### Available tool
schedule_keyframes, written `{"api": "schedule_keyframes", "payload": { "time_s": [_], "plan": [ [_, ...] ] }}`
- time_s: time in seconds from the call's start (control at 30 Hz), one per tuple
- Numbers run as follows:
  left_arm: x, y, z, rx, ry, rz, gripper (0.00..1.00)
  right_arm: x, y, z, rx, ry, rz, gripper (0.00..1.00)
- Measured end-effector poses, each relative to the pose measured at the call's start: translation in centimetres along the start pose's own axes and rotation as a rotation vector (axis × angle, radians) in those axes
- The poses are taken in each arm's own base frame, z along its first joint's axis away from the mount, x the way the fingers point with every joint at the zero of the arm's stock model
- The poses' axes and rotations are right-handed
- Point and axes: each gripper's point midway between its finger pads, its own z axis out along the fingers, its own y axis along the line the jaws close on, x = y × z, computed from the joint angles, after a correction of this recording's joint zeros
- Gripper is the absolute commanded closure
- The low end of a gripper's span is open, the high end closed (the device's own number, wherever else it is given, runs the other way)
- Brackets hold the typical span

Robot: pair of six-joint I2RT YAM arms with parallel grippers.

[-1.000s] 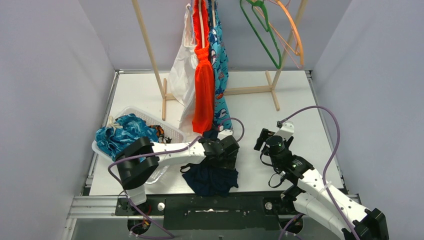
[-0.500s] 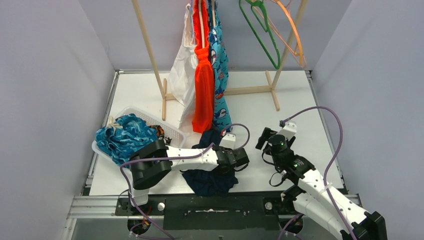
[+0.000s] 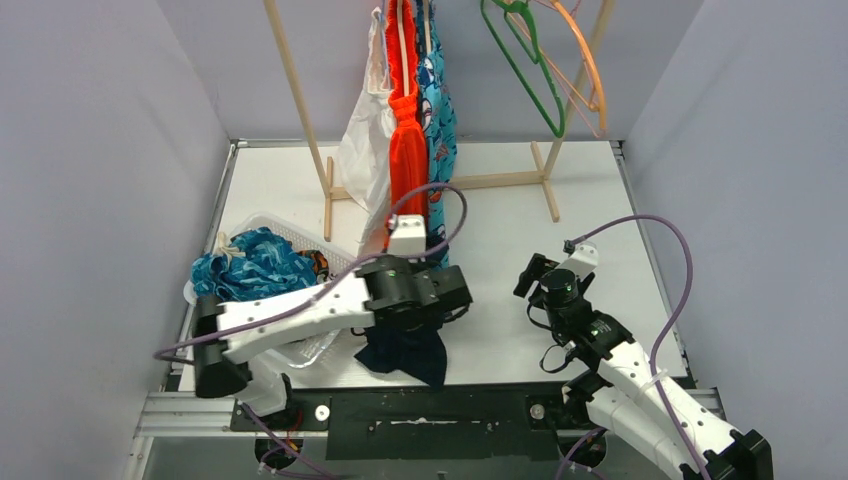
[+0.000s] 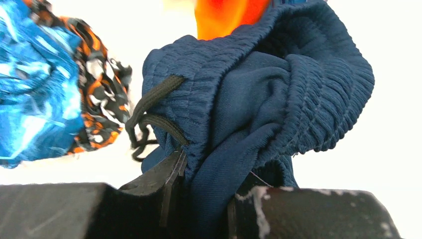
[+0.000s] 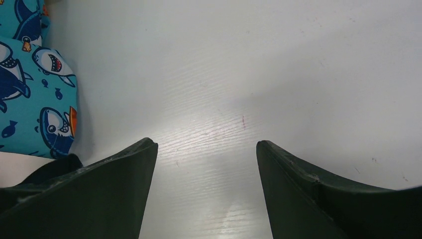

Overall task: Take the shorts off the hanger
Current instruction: Pick up the shorts at the center of the board, then place the hanger on the clothes rod.

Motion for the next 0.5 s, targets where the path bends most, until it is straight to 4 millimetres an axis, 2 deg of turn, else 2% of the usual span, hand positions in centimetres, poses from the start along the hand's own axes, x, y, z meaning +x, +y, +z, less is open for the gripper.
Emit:
{"api": "schedule_keyframes", "payload": {
  "time_s": [0.1,0.2,0.33,0.5],
  "plan": [
    [-5.0,2.9,-3.4,0.064,-0.078,-0.115,1.0,0.0,0.0,0.0,0.0,0.0,0.0,0.25],
    [-8.7,6.4,-5.0,0.076,-0.12,-0.192,1.0,0.0,0.0,0.0,0.001,-0.001,0.0,0.25],
    [-12.3,11.1,-4.2,-0.028,-0.16,-0.249,1.0,0.0,-0.1,0.1,0.006,0.0,0.002,0.25],
    [-14.3,14.6,-1.9,-0.175,-0.146,-0.217,1.0,0.3,0.0,0.3,0.004,0.015,-0.003,0.25]
  ]
}}
